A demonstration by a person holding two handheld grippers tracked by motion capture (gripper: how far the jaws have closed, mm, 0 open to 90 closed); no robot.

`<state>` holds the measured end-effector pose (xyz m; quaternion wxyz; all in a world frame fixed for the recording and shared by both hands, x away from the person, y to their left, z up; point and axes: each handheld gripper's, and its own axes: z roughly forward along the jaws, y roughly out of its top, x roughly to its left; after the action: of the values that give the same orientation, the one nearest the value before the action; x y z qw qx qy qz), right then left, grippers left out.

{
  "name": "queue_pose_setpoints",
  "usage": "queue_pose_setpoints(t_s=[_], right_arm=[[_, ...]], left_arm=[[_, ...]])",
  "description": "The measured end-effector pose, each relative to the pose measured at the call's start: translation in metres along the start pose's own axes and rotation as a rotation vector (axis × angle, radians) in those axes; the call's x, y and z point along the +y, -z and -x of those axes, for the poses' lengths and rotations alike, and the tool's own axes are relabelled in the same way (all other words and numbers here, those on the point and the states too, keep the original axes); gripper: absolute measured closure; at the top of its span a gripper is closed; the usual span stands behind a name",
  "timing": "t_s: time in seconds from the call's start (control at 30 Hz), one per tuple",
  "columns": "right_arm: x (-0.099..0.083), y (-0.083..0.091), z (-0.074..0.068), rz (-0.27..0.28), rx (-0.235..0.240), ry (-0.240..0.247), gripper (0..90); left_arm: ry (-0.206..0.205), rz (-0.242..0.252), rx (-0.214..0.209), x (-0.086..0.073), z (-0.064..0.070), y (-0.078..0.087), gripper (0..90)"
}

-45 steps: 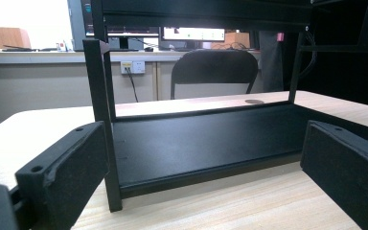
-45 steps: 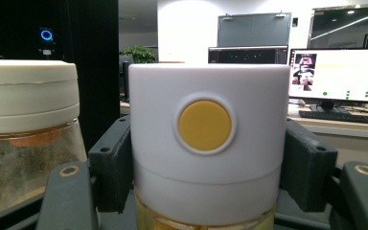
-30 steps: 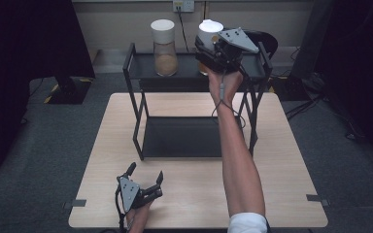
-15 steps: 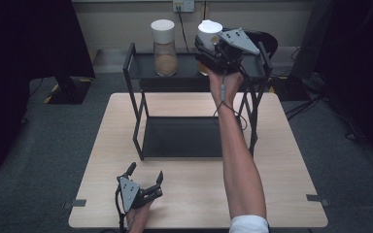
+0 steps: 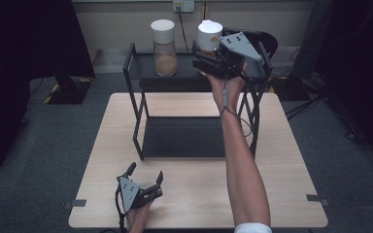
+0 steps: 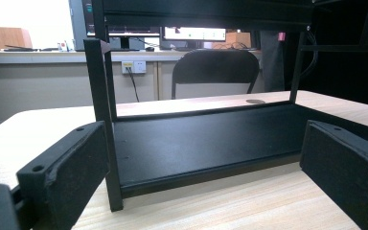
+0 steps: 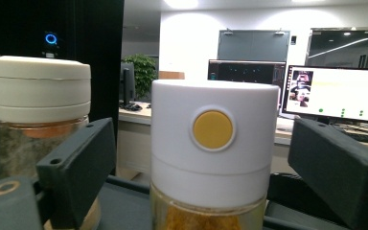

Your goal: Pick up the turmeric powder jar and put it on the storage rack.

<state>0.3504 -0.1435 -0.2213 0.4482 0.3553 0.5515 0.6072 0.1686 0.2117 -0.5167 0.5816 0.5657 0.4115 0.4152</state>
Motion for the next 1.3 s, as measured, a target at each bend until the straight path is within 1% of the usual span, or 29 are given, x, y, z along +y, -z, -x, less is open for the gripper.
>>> queue_pose_setpoints(t_s=[0.13, 0.17, 0.27, 0.43, 0.5, 0.67, 0.73, 0.8, 0.93, 1.03, 1.07, 1.13, 1.17, 1.23, 1.3], right_arm=[[-0.002, 0.005, -0.001, 0.006, -0.006, -0.001, 1.7], [-0.003, 0.006, -0.003, 0.011, -0.014, -0.002, 0.0], [-0.005, 0.011, -0.004, 0.014, -0.015, -0.012, 0.0], [-0.009, 0.021, -0.007, 0.029, -0.018, -0.003, 0.0], [-0.01, 0.025, -0.007, 0.034, -0.01, -0.011, 0.0], [-0.014, 0.035, -0.01, 0.046, -0.011, -0.003, 0.0], [-0.016, 0.039, -0.009, 0.051, -0.005, -0.004, 0.0], [-0.015, 0.042, -0.008, 0.042, -0.002, -0.001, 0.0], [-0.019, 0.05, -0.007, 0.042, -0.004, 0.001, 0.0], [-0.022, 0.055, -0.006, 0.047, -0.006, 0.008, 0.0], [-0.023, 0.058, -0.007, 0.046, -0.01, 0.018, 0.0], [-0.024, 0.06, -0.007, 0.049, -0.011, 0.019, 0.0], [-0.028, 0.064, -0.006, 0.055, -0.01, 0.012, 0.0], [-0.029, 0.066, -0.006, 0.056, -0.01, 0.014, 0.0], [-0.033, 0.072, -0.006, 0.056, -0.011, 0.013, 0.0]], left_arm=[[-0.002, -0.002, 0.0, 0.0, 0.0, 0.0, 2.8], [-0.002, -0.002, 0.0, 0.0, 0.0, 0.0, 2.8], [-0.003, -0.002, 0.0, 0.0, 0.0, 0.0, 2.9], [-0.003, -0.002, -0.001, 0.0, 0.0, 0.0, 2.9], [-0.003, -0.002, -0.001, 0.0, 0.0, 0.0, 2.9], [-0.003, -0.002, 0.0, 0.0, 0.0, 0.0, 2.9], [-0.003, -0.002, 0.0, 0.0, 0.0, 0.0, 2.9], [-0.003, -0.002, 0.0, 0.0, 0.0, 0.0, 2.9], [-0.003, -0.001, 0.0, 0.0, 0.0, 0.0, 2.9], [-0.003, -0.002, 0.0, 0.0, 0.0, 0.0, 2.9], [-0.003, -0.001, -0.003, 0.0, -0.001, 0.0, 2.8], [-0.003, -0.001, -0.003, 0.0, -0.001, 0.0, 2.6], [-0.003, -0.001, -0.003, 0.0, -0.001, 0.0, 2.6], [-0.002, 0.0, -0.003, 0.0, -0.001, 0.0, 2.6], [-0.003, 0.0, -0.003, 0.0, -0.001, 0.0, 2.6]])
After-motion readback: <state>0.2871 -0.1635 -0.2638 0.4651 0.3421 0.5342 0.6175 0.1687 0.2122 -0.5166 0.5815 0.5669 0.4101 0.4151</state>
